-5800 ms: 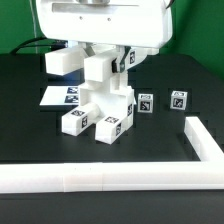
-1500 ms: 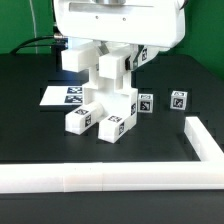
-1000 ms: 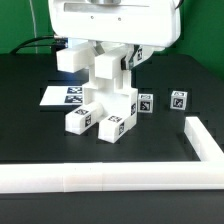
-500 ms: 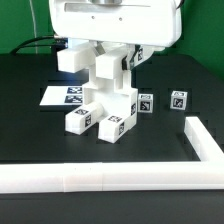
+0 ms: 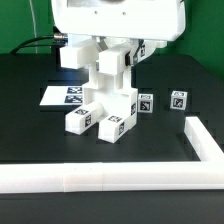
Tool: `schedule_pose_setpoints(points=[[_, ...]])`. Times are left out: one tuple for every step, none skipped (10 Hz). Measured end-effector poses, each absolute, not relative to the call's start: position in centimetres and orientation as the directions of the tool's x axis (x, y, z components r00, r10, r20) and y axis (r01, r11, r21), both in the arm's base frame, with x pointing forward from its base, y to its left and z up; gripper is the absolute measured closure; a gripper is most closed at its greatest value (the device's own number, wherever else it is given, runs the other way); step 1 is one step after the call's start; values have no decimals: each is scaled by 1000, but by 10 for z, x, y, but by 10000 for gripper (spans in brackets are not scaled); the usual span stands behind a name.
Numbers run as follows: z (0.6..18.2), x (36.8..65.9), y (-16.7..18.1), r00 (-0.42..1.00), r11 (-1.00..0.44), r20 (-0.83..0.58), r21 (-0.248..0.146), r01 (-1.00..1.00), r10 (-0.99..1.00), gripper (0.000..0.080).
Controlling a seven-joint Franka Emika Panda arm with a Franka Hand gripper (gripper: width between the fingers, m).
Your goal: Assemble chair
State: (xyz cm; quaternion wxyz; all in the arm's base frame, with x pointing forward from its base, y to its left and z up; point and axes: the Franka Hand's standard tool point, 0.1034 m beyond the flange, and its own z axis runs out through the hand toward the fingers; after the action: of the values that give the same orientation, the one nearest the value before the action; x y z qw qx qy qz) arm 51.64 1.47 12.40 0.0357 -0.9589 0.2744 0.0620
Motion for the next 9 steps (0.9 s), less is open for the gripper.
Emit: schedule_pose_setpoints(points=[[120, 516, 14, 841, -846, -134, -31, -532, -524, 511], [118, 515, 17, 842, -847, -134, -29, -531, -523, 511], [118, 516, 16, 842, -847, -133, -30, -531, -523, 511], [118, 516, 16, 842, -847, -133, -29, -531, -523, 511], [118, 516, 16, 842, -847, -133, -29, -531, -523, 511], [118, 516, 16, 839, -844, -133, -29, -535, -527, 511], [118, 515, 14, 824, -829, -135, -25, -558, -551, 511], [118, 515, 13, 814, -819, -136, -22, -573, -565, 511], [118, 514, 13, 809, -815, -138, -20, -579, -572, 511]])
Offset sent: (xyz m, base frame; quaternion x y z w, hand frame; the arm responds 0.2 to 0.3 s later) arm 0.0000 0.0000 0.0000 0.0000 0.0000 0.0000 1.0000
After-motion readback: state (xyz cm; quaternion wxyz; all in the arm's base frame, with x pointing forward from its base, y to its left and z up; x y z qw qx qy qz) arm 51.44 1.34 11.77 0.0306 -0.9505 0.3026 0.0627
